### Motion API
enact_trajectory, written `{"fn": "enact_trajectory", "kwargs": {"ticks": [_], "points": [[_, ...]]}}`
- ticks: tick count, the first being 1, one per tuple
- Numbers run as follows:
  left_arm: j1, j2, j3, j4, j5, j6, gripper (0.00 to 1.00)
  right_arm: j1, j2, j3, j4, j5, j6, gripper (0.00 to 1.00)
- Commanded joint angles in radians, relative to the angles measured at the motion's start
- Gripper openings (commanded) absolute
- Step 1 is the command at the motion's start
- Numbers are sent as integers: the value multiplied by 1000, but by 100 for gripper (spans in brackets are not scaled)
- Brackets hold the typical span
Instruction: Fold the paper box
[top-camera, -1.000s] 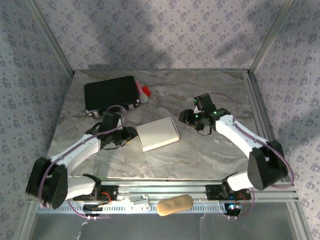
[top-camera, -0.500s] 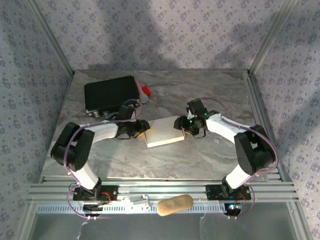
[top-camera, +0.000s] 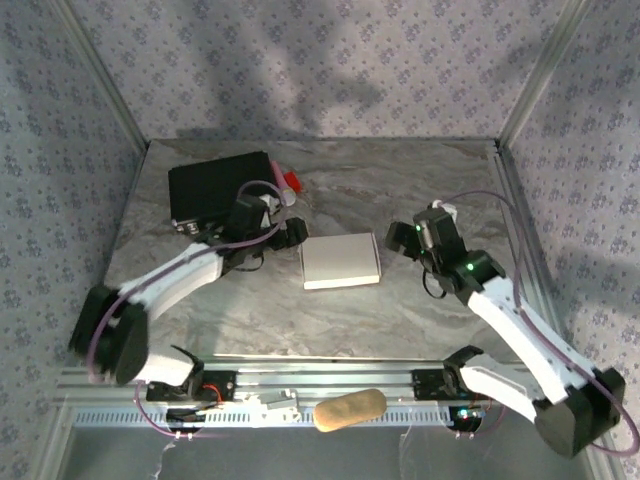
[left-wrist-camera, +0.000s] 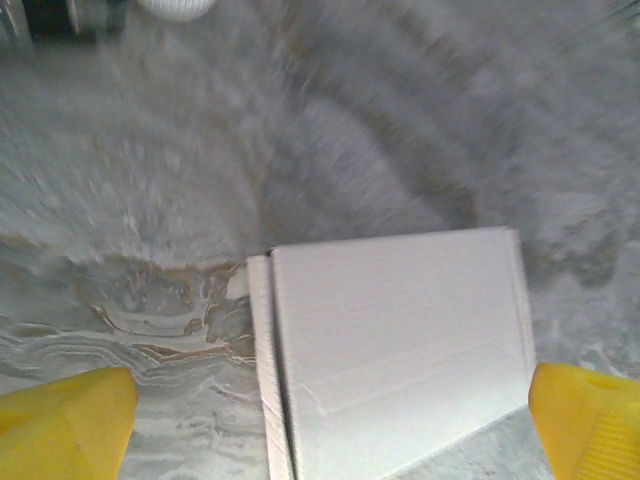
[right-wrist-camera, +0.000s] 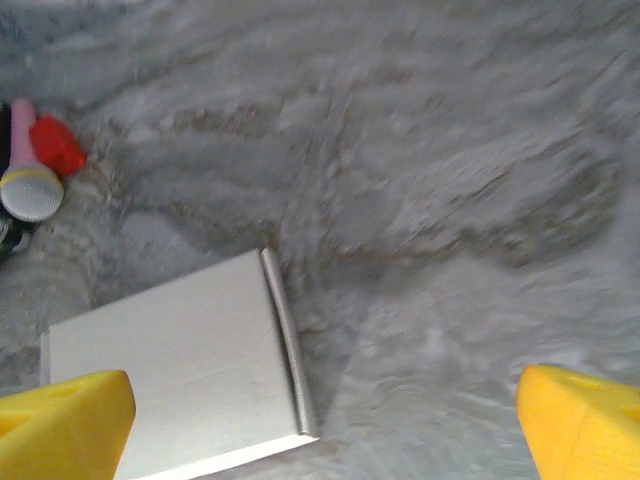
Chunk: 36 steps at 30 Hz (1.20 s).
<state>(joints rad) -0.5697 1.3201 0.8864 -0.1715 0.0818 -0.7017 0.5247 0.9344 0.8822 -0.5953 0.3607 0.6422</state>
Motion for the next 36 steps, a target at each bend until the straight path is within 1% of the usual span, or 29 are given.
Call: {"fn": "enact_trajectory", "kwargs": {"ticks": [1,2,4,5,6,7,8,9,11,13,15,17,19,21,23,24,25,26,28,29,30,32,34,35,36], "points": [[-36,-204,-8,-171,-308,142,100,69,-143,-12,-100,366,-46,99],[-47,-268,-20,-216,-422,142,100,86,-192,-43,-88,424,-42,99],[-46,-377,-50,-297,-618,128,100,69,-264,-111,-53,486,-39,99],[-43,-430,-83,-307,-701,152,100,39,-294,-166,36,474,-108,99],[-38,-472,-123,-284,-740,217,100,10,-317,-220,139,438,-213,99],[-22,-515,-168,-255,-746,304,100,-22,-338,-285,238,392,-304,99],[-3,-556,-229,-201,-726,407,100,-52,-356,-364,355,358,-378,99],[10,-587,-276,-142,-717,470,100,-76,-366,-424,445,328,-430,99],[47,-648,-394,-32,-708,556,100,-132,-375,-537,605,257,-505,99],[97,-671,-469,41,-702,611,100,-196,-362,-600,695,188,-508,99],[177,-675,-526,100,-660,651,100,-265,-325,-636,753,121,-500,99],[277,-670,-584,193,-551,652,100,-325,-272,-663,821,69,-505,99],[380,-645,-675,372,-429,626,100,-387,-206,-694,923,18,-516,99],[439,-581,-714,496,-388,608,100,-428,-135,-713,1023,-16,-522,99],[468,-482,-709,579,-375,620,100,-455,-45,-726,1132,-37,-529,99],[477,-427,-689,604,-341,635,100,-464,4,-729,1184,-44,-531,99],[478,-365,-677,658,-322,643,100,-470,69,-728,1239,-53,-532,99],[478,-316,-662,688,-312,652,100,-475,115,-719,1284,-75,-572,99],[479,-202,-623,763,-289,676,100,-475,205,-687,1340,-96,-572,99],[479,-160,-611,800,-289,685,100,-476,243,-677,1377,-102,-574,99],[479,-113,-600,848,-288,694,100,-477,285,-664,1411,-111,-611,99],[483,-34,-582,938,-271,706,100,-484,329,-627,1394,-132,-650,99],[485,19,-546,941,-261,728,100,-505,394,-633,1500,-177,-667,99],[490,51,-550,982,-264,730,100,-524,433,-642,1546,-205,-657,99],[496,100,-570,1068,-264,732,100,-542,484,-647,1592,-230,-643,99]]}}
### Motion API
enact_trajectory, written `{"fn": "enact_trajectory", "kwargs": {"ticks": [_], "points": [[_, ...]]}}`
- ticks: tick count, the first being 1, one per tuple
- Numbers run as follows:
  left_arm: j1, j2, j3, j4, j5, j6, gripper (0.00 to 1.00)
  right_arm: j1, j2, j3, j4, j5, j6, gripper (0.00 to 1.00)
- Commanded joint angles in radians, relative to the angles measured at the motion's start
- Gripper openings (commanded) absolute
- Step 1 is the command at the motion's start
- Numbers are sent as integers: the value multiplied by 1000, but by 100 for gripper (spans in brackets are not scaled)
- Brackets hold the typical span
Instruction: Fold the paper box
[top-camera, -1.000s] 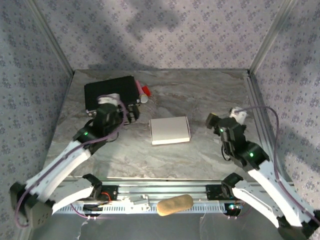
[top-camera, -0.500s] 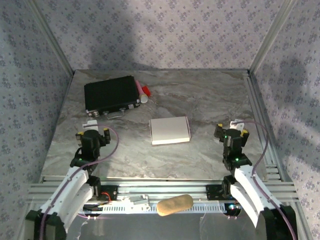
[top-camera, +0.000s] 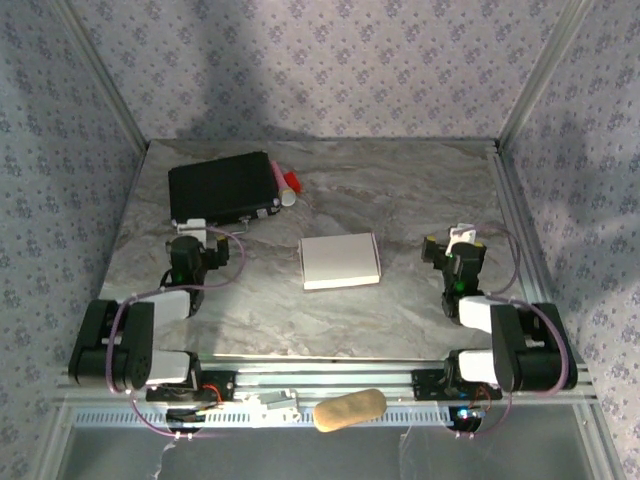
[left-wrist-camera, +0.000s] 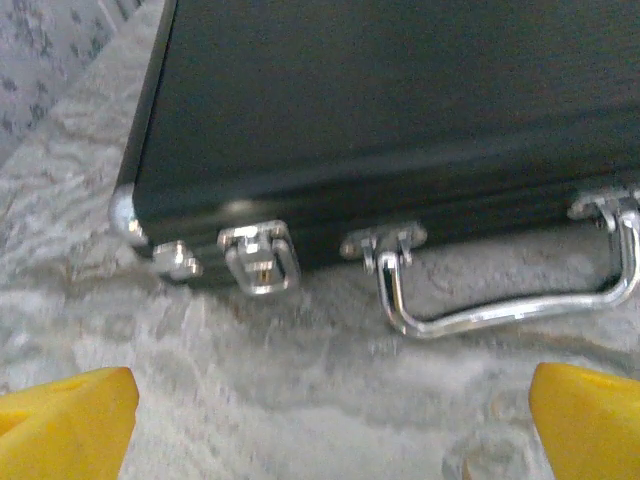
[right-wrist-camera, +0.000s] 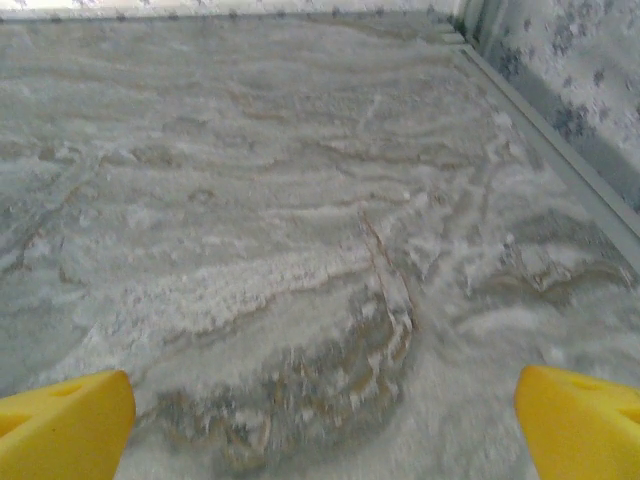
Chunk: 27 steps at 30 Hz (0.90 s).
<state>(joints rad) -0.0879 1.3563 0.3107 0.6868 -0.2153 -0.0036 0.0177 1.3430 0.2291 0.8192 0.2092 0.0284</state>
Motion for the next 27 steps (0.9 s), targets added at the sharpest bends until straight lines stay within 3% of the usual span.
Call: {"fn": "enact_trajectory", "kwargs": {"ticks": [1,3,5,7,11,27], "points": [[22,131,-20,311,42,29,100,-42,130,-3,245,-89,-27,99],[17,222,-53,509,48,56,100,-29,176,-3,299,-74,-41,99],[21,146,-5,287,68,40,100,-19,148,28,201,-89,-55,99],[29,192,19,324,72,42,100,-10,158,40,187,-74,-69,99],[98,177,105,123,137,-29,100,-20,179,168,-31,-96,-50,99],[108,179,100,131,153,-32,100,-33,178,159,-9,-99,-47,99]]}}
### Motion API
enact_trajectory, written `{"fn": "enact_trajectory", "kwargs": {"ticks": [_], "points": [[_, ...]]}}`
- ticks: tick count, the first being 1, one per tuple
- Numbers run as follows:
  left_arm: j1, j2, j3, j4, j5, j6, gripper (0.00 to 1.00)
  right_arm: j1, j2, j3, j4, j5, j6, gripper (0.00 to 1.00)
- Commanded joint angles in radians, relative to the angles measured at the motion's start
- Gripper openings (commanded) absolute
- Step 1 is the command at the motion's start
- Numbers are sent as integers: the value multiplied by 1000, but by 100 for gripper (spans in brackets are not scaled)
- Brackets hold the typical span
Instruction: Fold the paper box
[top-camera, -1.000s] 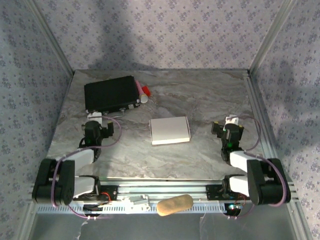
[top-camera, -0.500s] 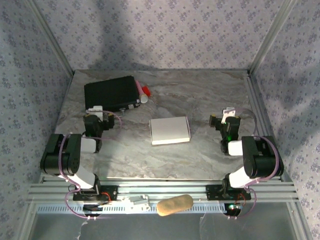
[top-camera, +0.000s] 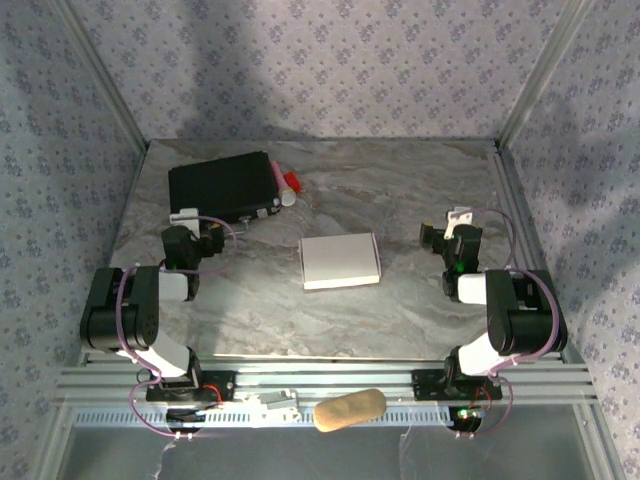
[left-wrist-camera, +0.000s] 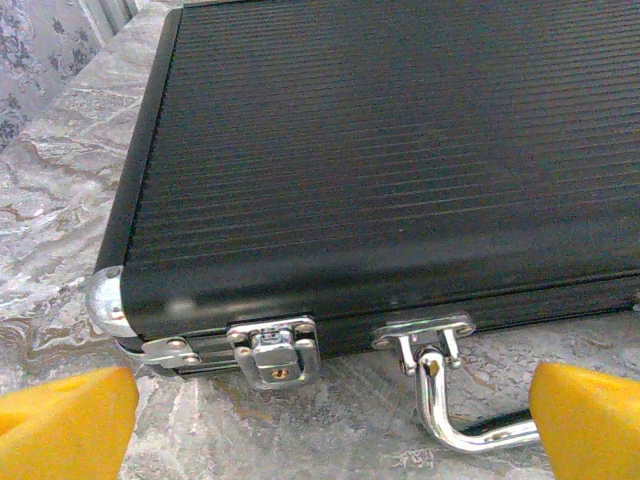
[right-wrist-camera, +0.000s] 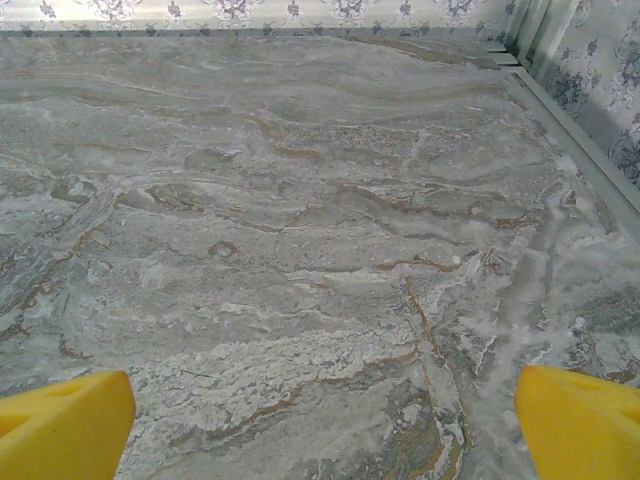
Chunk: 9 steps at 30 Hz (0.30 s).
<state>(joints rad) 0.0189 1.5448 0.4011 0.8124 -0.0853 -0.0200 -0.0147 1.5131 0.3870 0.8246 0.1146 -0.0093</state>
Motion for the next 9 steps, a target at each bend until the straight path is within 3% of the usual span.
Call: {"fn": "enact_trajectory", "kwargs": {"ticks": [1,9], "points": [[1,-10,10,6,24,-17,100,-1,8,2,-15,-4,-9,99],[0,-11,10,6,24,-17,100,-1,7,2,-15,-7,-10,99]]}}
